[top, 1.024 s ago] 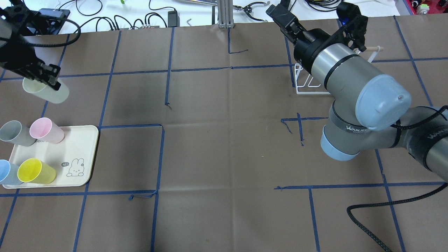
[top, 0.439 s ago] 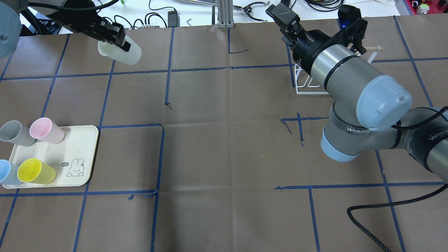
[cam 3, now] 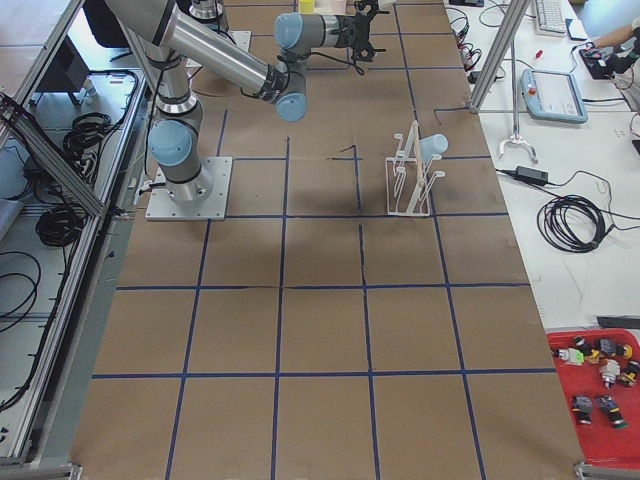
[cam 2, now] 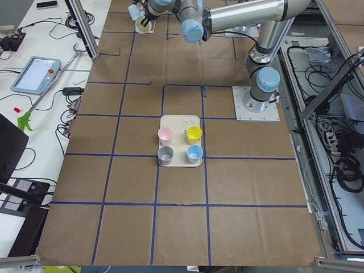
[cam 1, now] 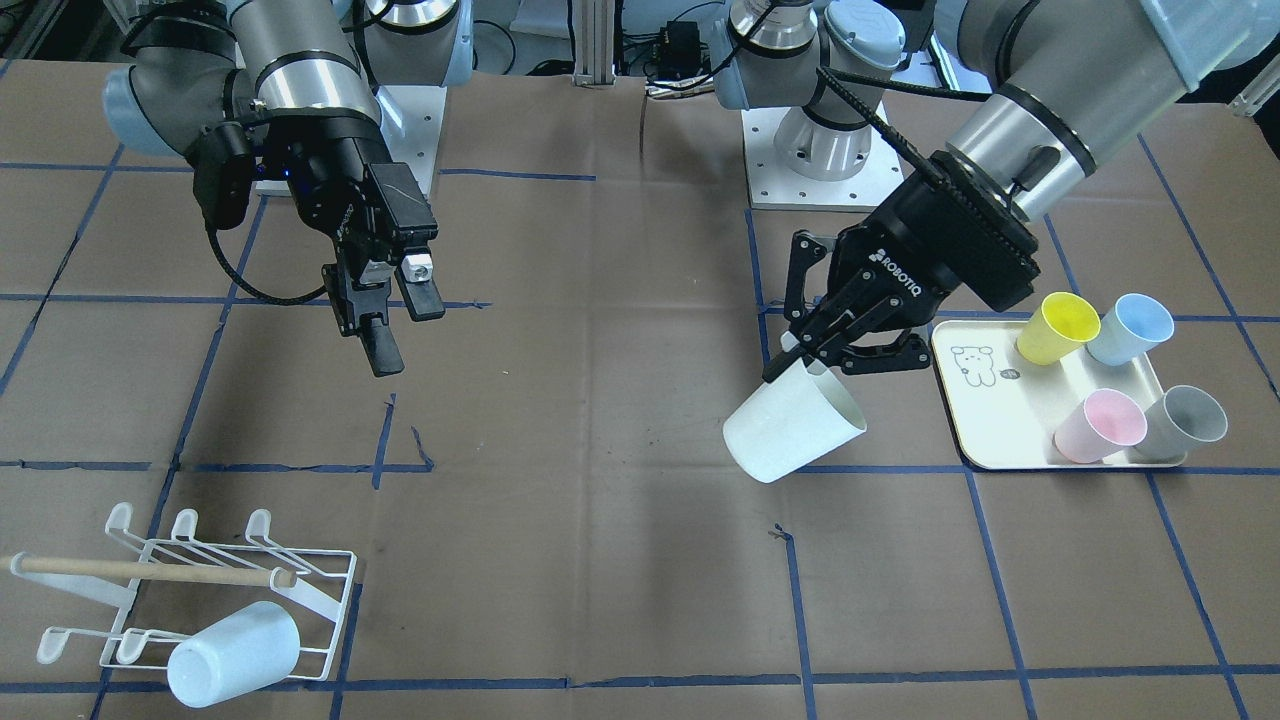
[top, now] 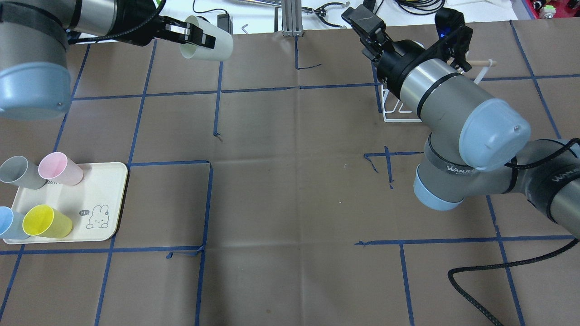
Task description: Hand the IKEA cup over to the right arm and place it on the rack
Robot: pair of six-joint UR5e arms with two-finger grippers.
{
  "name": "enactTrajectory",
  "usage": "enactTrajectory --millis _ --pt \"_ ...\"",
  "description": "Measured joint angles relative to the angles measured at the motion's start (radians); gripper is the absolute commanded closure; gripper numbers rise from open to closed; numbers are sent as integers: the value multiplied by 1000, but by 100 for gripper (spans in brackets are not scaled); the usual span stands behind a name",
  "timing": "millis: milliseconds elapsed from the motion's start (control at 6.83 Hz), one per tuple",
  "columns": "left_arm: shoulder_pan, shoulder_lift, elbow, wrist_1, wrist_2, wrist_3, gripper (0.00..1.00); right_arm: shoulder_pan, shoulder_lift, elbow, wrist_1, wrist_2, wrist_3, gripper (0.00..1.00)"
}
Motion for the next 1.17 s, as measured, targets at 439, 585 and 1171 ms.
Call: enactTrajectory --millis 439,585,1171 --pt "-24 -21 -195 431 -172 -3 100 8 -1 2 -1 0 66 0" --pt "-44 -27 -251 561 -187 -23 100 8 -2 2 -1 0 137 0" --pt "-116 -61 -380 875 -183 -92 100 38 1 77 -38 -3 397 0"
